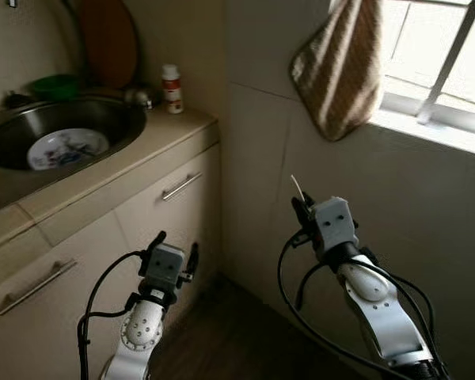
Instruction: Kitchen organization
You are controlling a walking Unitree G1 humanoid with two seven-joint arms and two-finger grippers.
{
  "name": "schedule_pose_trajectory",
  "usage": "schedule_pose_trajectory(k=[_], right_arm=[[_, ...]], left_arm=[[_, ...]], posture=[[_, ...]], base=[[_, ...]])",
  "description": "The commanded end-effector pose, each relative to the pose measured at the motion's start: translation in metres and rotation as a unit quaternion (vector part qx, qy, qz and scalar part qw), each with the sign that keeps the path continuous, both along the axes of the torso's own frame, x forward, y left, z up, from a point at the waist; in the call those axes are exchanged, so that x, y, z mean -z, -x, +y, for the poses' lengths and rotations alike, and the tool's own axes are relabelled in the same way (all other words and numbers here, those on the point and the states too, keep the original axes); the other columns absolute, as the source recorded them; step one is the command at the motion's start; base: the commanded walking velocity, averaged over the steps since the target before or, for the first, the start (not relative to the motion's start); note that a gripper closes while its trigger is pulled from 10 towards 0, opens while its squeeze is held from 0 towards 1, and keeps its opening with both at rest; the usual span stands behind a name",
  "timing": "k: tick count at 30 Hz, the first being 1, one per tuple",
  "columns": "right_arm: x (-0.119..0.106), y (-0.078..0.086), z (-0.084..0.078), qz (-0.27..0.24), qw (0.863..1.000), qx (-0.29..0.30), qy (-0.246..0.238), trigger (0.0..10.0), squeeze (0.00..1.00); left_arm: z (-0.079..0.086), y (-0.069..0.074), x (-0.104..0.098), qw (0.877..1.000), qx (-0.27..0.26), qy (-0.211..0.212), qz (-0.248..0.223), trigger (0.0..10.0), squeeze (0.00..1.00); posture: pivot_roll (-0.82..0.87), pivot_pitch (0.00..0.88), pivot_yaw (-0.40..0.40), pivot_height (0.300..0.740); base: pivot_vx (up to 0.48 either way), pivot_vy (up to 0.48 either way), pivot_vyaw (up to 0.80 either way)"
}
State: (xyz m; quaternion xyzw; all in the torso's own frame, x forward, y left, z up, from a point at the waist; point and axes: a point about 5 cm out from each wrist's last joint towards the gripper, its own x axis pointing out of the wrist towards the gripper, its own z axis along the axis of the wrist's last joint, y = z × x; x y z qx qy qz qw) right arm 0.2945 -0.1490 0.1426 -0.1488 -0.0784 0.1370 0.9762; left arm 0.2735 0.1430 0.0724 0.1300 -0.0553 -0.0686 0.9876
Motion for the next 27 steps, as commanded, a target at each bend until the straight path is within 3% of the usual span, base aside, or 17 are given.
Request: schedule_pose_trajectory(k=[1,3,4,5,9,20,27], right_arm=[[-0.009,-0.001,-0.001,-0.027,1.0,0.002,-0.005,0.0,0.0],[-0.016,-0.003,0.0,-0.052,0.999,-0.004,-0.003,0.0,0.0],[-0.016,-0.003,0.0,-0.052,0.999,-0.004,-0.003,0.0,0.0],[-0.019,-0.003,0.0,-0.065,0.998,-0.009,0.001,0.0,0.0],[-0.026,-0.003,0.0,-0.087,0.996,-0.013,0.004,0.0,0.0],[-0.037,-0.004,0.002,-0.133,0.99,-0.028,0.021,0.0,0.0],[-0.05,-0.01,0.007,-0.167,0.985,-0.039,0.014,0.0,0.0]], left_arm=[[0.001,-0.007,-0.022,0.999,-0.008,-0.002,-0.052,10.0,0.0],[0.0,-0.016,-0.053,0.993,-0.016,0.007,-0.116,10.0,0.0],[0.0,-0.016,-0.053,0.993,-0.016,0.007,-0.116,10.0,0.0],[0.0,-0.02,-0.072,0.988,-0.016,0.008,-0.153,10.0,0.0],[0.001,-0.025,-0.092,0.982,-0.018,0.001,-0.187,10.0,0.0],[-0.003,-0.018,-0.09,0.983,-0.016,-0.002,-0.183,10.0,0.0],[-0.001,-0.019,-0.103,0.979,-0.024,0.005,-0.202,10.0,0.0]], posture=[[-0.01,0.0,-0.027,0.74],[0.0,0.0,-0.025,0.74],[0.0,0.0,-0.025,0.74],[0.0,0.0,-0.024,0.74],[0.0,0.0,-0.021,0.74],[0.0,0.0,-0.019,0.74],[0.01,0.0,-0.027,0.74]], base=[[0.0,0.0,0.8],[0.0,0.0,0.8],[0.0,0.0,0.8],[0.0,0.0,0.8],[0.0,0.0,0.8],[0.0,0.0,0.8],[0.155,0.0,0.8]])
